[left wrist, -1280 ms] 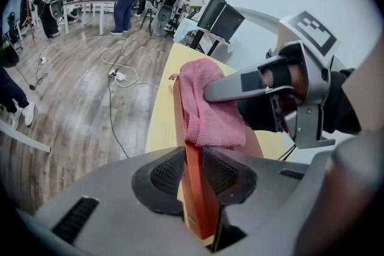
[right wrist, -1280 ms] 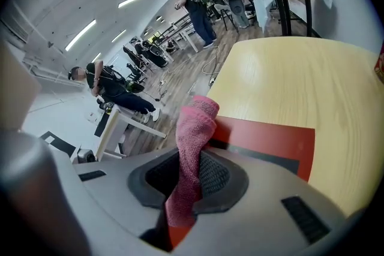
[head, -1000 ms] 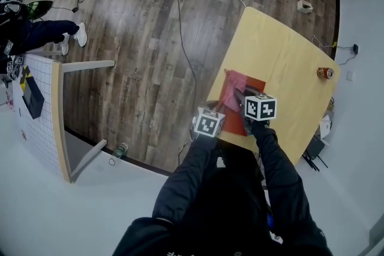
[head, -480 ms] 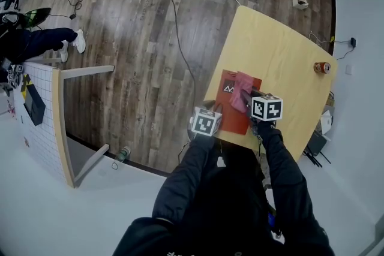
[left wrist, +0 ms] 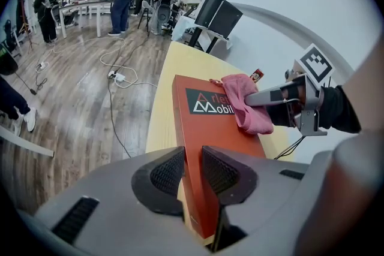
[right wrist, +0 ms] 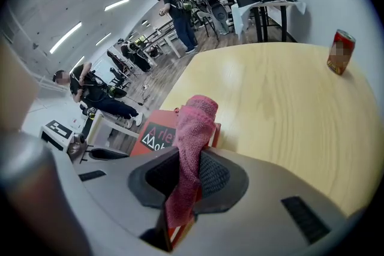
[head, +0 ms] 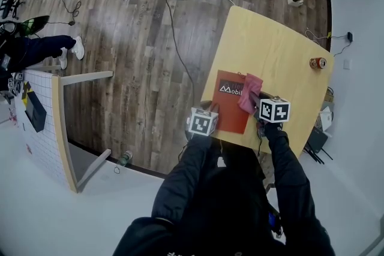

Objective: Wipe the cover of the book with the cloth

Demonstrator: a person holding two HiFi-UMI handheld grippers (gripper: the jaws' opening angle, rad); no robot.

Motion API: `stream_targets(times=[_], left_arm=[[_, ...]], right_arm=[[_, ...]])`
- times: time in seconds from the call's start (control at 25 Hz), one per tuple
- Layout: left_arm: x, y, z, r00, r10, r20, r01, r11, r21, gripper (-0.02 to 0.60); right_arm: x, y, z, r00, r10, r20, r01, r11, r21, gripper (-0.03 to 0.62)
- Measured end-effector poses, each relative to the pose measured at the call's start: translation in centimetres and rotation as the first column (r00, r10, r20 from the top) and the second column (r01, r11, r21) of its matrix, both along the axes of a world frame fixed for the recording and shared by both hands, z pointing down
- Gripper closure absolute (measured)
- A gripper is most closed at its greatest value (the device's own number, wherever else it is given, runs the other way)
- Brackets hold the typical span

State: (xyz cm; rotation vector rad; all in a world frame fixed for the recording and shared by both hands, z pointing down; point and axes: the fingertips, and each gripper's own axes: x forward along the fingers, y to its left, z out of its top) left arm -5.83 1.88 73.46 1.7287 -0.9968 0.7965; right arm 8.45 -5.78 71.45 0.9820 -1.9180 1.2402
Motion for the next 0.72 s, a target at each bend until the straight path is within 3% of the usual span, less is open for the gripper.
stream_targets(times=[0.24,0.72], left_arm=[[-0.3,0.0,0.1,1.000,0.005,0.004,-0.005,1.000,0.004,0.469],[0.2,0.2,0.1,0.999,0.013,-0.035,-0.013,1.000,-0.014,0.469]], right_arm=[[-0.4,0.1,-2.6,0.999,-0.016,0.029,0.015,0.999,0.041,0.517],[-8.6,3.5,-4.4,0.971,-0.166,0.171,0.164,0.986,0.025,0.517]])
